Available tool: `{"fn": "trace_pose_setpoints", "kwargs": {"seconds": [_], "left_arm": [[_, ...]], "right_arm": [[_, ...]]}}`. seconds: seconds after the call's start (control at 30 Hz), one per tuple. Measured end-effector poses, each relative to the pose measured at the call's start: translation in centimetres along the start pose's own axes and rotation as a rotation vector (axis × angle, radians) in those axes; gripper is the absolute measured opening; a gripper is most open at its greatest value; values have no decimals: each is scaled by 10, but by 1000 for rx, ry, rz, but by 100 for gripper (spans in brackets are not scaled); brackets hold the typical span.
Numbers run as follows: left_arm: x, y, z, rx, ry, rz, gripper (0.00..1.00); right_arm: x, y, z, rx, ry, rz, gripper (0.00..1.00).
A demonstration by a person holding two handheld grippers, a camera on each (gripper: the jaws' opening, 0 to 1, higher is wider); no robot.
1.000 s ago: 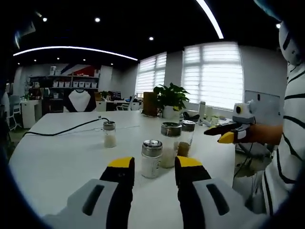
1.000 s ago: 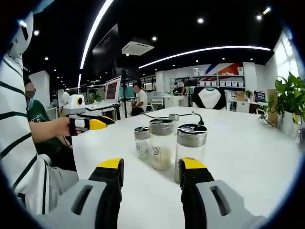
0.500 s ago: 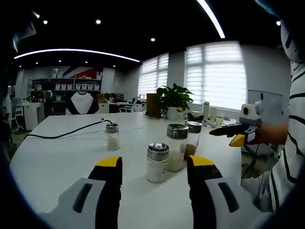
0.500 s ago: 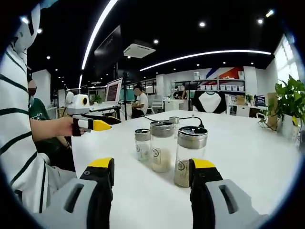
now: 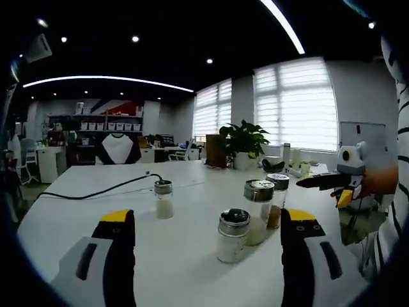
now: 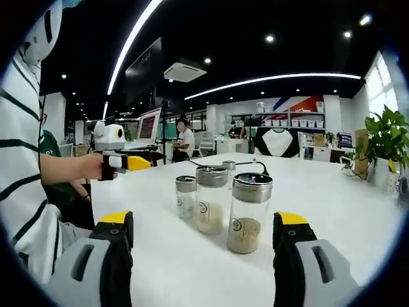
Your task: Rotate the seasoning bottle until the label or dispensing opening points toward the visible target arrow and the bottle remains upright within the marked orientation range
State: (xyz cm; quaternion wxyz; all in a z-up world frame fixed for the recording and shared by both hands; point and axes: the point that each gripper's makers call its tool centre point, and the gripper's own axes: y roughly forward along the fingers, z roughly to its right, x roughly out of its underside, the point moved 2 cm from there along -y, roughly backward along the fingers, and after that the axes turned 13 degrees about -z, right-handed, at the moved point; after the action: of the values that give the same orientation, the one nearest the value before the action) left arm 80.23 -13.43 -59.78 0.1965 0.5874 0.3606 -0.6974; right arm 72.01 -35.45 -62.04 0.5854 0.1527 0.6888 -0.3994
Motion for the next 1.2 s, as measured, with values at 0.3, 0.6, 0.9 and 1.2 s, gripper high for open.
{"fn": "trace_pose_setpoints", "kwargs": {"seconds": [0.3, 0.6, 0.9, 1.2], "left_arm": [[-12, 17, -13, 30, 3, -8, 100], [-38, 42, -26, 69, 70, 68, 90], [-46, 82, -31, 93, 49, 59, 84], [-40, 112, -63, 12, 28, 11, 85]], "right_arm": [[2, -2, 6, 16, 13, -2, 83], [-1, -5, -2, -30, -42, -1, 1], [2, -5, 4, -43, -2, 7, 0], [5, -9, 7, -33, 19, 4, 0]]}}
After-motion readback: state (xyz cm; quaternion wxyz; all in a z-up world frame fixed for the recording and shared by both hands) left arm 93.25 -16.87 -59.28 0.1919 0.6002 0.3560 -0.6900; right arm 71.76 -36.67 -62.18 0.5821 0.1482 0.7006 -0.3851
